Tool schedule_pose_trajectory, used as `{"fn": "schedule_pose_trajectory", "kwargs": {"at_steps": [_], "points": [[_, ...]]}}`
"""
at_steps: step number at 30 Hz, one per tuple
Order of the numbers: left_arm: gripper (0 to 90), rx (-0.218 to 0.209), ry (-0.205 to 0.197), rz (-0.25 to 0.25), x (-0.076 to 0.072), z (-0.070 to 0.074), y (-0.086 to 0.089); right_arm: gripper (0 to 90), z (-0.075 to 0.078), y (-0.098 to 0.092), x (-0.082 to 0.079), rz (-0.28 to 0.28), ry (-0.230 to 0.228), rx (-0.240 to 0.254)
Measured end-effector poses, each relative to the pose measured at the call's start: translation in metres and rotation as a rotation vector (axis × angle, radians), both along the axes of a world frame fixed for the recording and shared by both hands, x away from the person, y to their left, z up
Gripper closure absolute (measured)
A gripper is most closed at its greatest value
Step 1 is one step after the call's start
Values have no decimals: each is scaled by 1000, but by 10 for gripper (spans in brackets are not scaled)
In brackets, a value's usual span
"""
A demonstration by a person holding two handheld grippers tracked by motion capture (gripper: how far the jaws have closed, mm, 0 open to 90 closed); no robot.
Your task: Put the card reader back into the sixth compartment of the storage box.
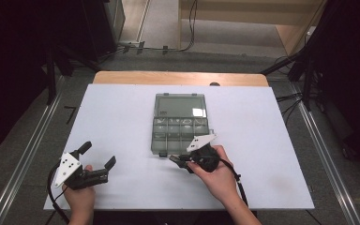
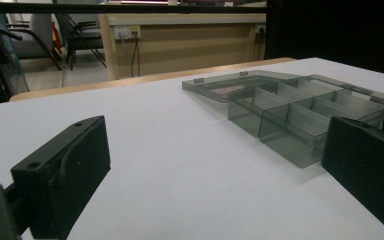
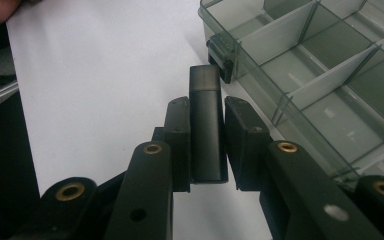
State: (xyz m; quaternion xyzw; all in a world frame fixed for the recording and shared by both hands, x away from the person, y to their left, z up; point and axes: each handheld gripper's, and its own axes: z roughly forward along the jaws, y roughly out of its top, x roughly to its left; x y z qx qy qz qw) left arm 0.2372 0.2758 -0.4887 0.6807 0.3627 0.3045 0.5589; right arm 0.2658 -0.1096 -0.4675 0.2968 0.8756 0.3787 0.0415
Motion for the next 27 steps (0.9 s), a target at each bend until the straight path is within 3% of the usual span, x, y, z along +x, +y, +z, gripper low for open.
{"fn": "schedule_pose_trajectory", "kwargs": {"at_steps": [27], "points": [[0, -9, 0, 8, 0, 0, 1, 712, 15, -4, 18, -27, -19, 4]]}}
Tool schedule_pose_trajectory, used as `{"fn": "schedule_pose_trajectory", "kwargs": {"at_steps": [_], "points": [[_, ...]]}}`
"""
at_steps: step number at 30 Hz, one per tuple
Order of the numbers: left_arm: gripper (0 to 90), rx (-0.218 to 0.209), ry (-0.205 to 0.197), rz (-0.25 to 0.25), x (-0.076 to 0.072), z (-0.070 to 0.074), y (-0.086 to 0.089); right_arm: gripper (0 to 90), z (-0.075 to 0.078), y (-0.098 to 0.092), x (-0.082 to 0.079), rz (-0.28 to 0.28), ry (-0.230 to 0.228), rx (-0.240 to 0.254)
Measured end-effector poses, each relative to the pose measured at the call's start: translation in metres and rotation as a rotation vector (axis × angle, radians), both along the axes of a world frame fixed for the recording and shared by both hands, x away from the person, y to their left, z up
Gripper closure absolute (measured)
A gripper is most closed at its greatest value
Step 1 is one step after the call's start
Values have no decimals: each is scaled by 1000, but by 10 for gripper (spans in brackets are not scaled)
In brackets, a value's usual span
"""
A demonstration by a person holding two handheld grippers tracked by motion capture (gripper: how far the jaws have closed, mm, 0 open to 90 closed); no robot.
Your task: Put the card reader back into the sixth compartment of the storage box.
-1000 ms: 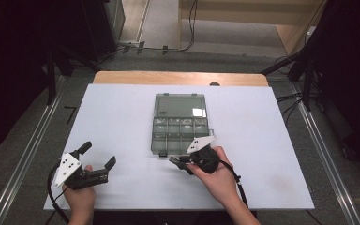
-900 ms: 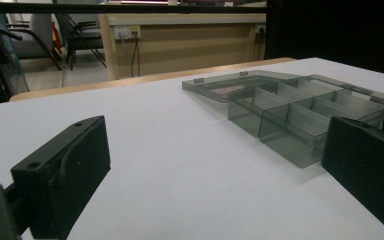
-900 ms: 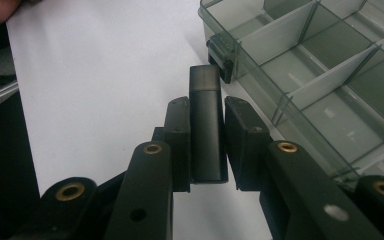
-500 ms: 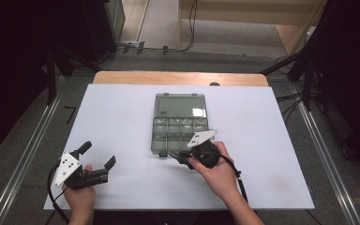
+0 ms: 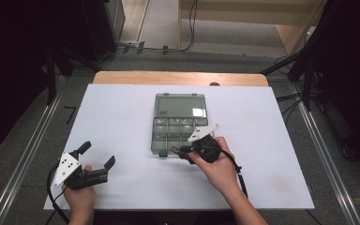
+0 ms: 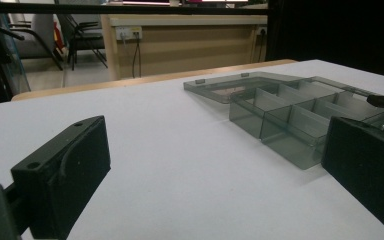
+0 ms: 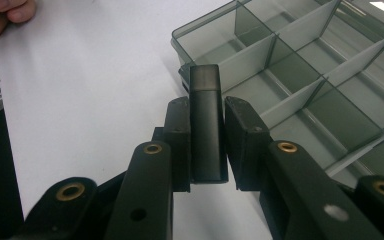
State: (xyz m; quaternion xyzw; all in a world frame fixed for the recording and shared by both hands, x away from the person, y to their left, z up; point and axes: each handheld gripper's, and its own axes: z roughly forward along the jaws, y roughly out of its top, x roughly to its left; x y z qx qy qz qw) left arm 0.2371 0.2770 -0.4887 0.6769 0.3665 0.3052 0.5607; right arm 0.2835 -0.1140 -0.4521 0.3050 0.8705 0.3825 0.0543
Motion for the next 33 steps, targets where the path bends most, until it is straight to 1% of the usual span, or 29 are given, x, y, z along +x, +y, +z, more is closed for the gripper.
{"fn": "schedule_pose_trajectory", "kwargs": {"at_steps": [11, 33], "points": [[0, -1, -1, 2, 0, 0, 1, 713, 6, -2, 8, -12, -3, -2], [0, -8, -3, 4, 0, 0, 1, 713, 5, 5, 27, -23, 8, -16]]}}
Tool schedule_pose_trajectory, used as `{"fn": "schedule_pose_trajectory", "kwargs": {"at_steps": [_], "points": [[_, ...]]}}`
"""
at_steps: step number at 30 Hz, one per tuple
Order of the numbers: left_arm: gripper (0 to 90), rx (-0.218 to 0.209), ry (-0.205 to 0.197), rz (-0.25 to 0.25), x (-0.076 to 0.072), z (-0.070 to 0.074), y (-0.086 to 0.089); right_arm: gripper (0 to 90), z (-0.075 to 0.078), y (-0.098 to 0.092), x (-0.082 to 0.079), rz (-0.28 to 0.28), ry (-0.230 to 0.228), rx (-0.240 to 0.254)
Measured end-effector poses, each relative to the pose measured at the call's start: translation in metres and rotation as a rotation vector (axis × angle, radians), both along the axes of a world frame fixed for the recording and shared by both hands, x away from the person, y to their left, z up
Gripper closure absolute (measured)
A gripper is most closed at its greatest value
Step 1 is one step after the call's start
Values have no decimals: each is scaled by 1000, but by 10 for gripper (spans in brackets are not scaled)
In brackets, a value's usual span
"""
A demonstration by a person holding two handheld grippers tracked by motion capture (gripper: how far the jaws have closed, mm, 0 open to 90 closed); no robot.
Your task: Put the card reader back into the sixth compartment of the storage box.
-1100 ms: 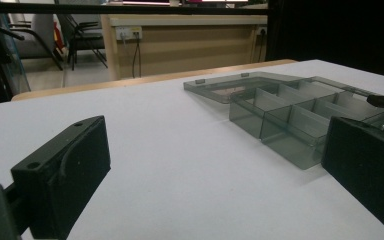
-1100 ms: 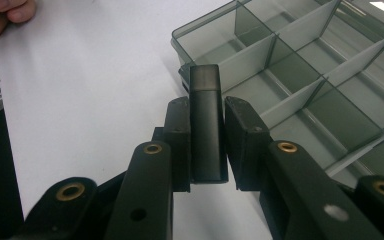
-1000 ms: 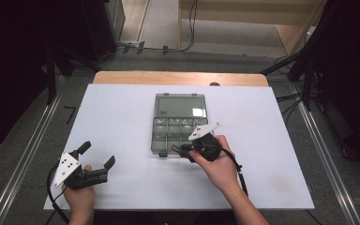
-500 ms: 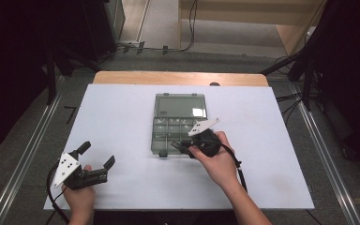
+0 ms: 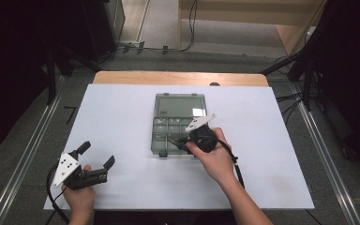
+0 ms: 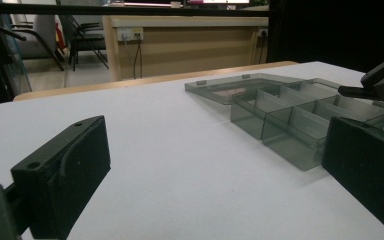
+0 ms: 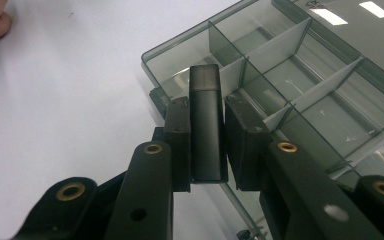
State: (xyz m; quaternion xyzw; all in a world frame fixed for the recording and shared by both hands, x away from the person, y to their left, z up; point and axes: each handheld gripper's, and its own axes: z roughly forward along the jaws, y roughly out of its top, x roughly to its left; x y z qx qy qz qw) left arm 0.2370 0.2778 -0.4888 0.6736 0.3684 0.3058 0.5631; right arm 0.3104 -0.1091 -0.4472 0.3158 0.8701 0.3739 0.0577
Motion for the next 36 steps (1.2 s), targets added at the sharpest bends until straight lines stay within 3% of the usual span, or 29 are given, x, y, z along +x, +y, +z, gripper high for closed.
{"fn": "schedule_pose_trajectory", "kwargs": {"at_steps": [21, 22, 25, 27, 31, 36], "points": [[0, -2, -1, -6, 0, 0, 0, 697, -6, 9, 16, -44, 8, 7], [0, -2, 0, -6, 0, 0, 0, 617, -6, 9, 17, -49, 9, 22], [0, -2, 0, -7, 0, 0, 0, 267, -5, 9, 14, -47, -4, 52], [0, -3, 1, -7, 0, 0, 0, 126, -4, 7, 13, -43, -9, 88], [0, -2, 0, -8, 0, 0, 1, 0, -1, -1, 8, -53, -25, 133], [0, -3, 2, -8, 0, 0, 1, 0, 0, -13, -1, -76, -68, 149]]}}
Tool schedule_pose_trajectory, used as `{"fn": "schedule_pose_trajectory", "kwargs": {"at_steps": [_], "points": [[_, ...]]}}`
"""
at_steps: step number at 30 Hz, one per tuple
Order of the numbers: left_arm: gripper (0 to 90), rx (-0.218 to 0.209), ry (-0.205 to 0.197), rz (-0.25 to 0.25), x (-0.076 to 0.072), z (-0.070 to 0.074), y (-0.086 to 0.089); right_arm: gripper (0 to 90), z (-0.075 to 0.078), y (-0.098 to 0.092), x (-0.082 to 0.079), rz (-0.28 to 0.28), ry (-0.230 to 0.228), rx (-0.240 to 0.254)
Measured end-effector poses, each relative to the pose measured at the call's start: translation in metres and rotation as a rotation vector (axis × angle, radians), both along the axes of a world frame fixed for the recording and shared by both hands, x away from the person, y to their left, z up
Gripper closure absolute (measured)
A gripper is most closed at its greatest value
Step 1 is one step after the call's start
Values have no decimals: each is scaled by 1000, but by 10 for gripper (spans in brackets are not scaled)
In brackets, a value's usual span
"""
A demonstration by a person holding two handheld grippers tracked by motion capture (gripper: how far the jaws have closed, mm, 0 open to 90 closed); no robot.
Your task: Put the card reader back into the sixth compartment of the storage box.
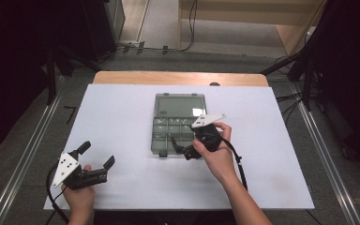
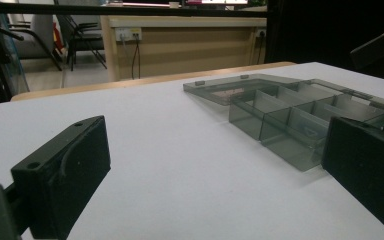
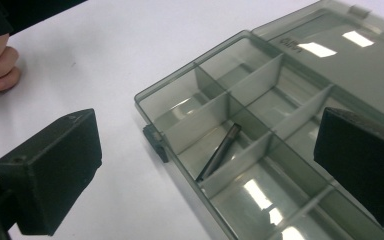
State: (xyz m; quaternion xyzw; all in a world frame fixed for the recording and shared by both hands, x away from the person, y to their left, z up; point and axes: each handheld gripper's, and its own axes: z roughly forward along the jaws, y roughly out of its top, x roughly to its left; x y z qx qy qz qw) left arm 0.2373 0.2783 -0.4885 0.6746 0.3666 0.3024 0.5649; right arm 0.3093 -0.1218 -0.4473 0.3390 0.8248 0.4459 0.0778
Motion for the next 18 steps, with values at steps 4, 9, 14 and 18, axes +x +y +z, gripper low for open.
{"fn": "schedule_pose_trajectory", "kwargs": {"at_steps": [4, 9, 14, 18], "points": [[0, 0, 0, 0, 0, 0, 0, 0, 0, -10, -8, -14, -27, 22], [0, 1, 0, 1, 0, 0, 0, 0, 1, -22, -18, -28, -53, 44], [0, 2, 1, 3, 0, 0, 0, 0, 2, -35, -27, -46, -74, 57], [0, 2, 0, 3, 0, 0, 0, 0, 1, -47, -34, -64, -94, 67]]}}
